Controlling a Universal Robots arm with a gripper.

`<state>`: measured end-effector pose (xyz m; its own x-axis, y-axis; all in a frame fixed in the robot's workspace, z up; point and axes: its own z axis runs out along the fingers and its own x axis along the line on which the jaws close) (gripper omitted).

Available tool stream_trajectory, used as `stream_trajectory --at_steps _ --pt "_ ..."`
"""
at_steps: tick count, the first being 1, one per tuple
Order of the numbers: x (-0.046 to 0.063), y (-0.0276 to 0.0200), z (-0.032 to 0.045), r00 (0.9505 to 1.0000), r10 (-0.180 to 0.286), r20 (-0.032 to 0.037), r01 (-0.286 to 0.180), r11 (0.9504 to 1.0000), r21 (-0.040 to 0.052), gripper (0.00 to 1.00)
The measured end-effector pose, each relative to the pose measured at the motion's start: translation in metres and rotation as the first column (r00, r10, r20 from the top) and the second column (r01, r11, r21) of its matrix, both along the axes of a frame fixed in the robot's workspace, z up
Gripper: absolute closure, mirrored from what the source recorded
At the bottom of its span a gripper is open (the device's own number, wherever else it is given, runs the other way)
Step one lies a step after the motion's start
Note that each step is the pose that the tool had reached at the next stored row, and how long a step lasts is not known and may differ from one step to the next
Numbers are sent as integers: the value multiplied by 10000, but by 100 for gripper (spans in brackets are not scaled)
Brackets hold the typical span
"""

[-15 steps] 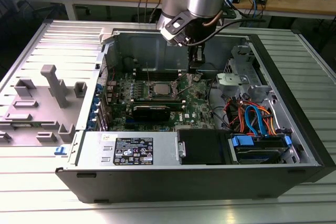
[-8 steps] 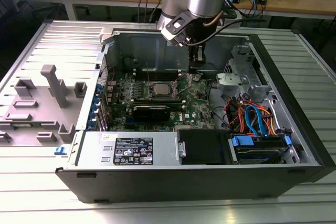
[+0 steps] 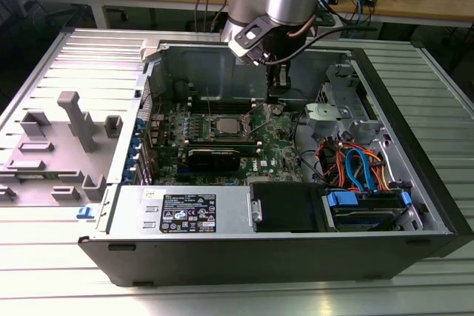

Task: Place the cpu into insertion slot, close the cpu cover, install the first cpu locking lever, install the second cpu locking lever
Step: 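Close the cpu cover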

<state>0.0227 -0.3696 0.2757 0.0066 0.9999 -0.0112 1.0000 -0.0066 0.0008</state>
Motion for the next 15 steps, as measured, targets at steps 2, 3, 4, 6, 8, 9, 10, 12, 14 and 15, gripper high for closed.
stream_trajectory --at_steps 2,3,4,6,8,9,10,12,14,15 --pt "21 0 0 10000 0 0 0 10000 0 89" --pt "23 0 0 10000 -1 0 1 10000 0 89" --pt "23 1 0 10000 -2 0 2 10000 0 89" --pt "24 6 0 10000 0 0 0 10000 -1 89" --pt "23 11 0 10000 -1 0 1 10000 -1 89" --pt "24 12 0 10000 -1 0 1 10000 0 89" --pt "24 13 0 10000 -2 0 2 10000 0 89" --pt "28 14 0 10000 -1 -1 1 10000 0 89" --pt "32 15 0 10000 0 0 0 10000 0 89" --pt "34 15 0 10000 0 0 0 10000 0 89"
